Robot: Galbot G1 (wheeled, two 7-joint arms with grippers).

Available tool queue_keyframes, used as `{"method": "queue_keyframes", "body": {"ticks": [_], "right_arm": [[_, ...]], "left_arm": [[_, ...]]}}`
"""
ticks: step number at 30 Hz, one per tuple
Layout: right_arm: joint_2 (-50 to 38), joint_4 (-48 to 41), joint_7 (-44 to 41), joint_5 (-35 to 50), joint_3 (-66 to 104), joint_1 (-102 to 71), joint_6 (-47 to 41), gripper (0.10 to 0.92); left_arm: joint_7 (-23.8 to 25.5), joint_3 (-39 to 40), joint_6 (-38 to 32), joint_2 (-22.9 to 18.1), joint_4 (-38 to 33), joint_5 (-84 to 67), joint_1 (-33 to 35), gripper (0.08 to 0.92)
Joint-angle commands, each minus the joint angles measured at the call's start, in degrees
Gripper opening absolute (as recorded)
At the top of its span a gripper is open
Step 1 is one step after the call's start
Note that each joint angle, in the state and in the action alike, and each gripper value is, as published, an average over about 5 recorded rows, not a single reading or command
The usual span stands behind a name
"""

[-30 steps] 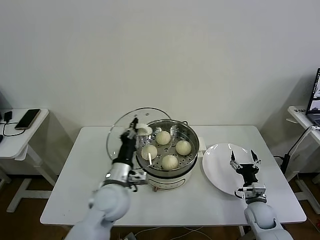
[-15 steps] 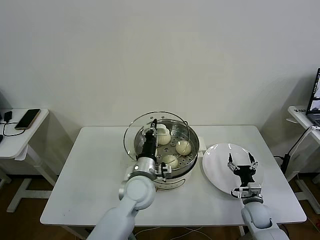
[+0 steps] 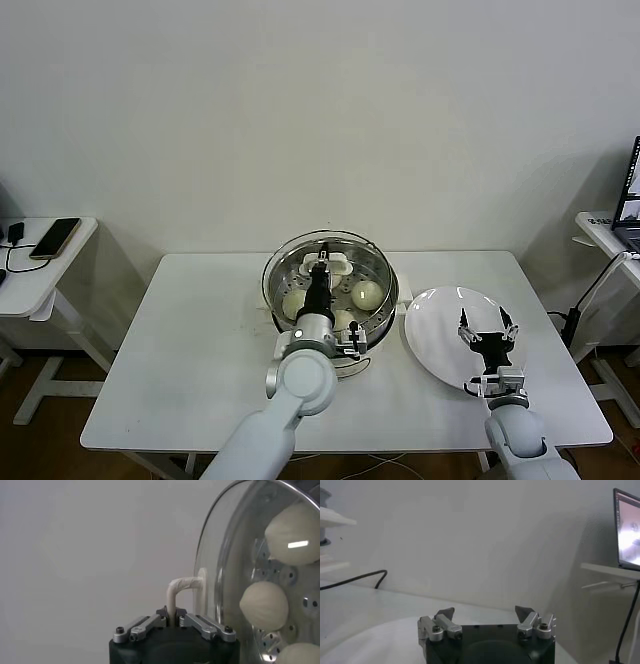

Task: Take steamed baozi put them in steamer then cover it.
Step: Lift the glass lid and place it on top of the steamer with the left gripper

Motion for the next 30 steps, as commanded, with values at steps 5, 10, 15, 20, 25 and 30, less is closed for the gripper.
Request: {"method": "queue_keyframes", "body": {"ticks": [5,10,15,20,25,30], "right_arm": [[0.02,-0.33,-0.08,-0.14,-0.06,0.27,-0.15,0.823],[-0.06,-0.37,-0.11,-0.18,-0.13,0.33,-0.19,0.823],[-0.06,-0.64,-0.15,-0.22,-0.15,0.38,-0.19,0.823],[-0.04,-0.85,-0.17,-0.26,-0.24,0.57,-0.19,0.823],[-0.05,-0.82,-0.14,-0.31,-0.23,0.64,-0.17,0.823],[-0.09,-0.81,-0.16,-0.37,-0.24,0.60,-0.12,0.823]], "left_arm": [[-0.21,0.43,-0.78,-1.89,3.88,1.14,-0.38,0.188],[-0.62,0.26,-0.93,-2.30,4.58,1.20,-0.46,0.188],[-0.86,0.29,-0.79,-2.70,4.86,1.26,-0.42,0.188],[-0.92,0.48,-0.78,-3.07,4.93,1.44,-0.47,0.188],[-0.91,0.35,-0.92,-3.20,5.20,2.01,-0.53,0.188],[-0.71,0.19,-1.10,-2.94,5.26,2.51,-0.26,0.188]]}}
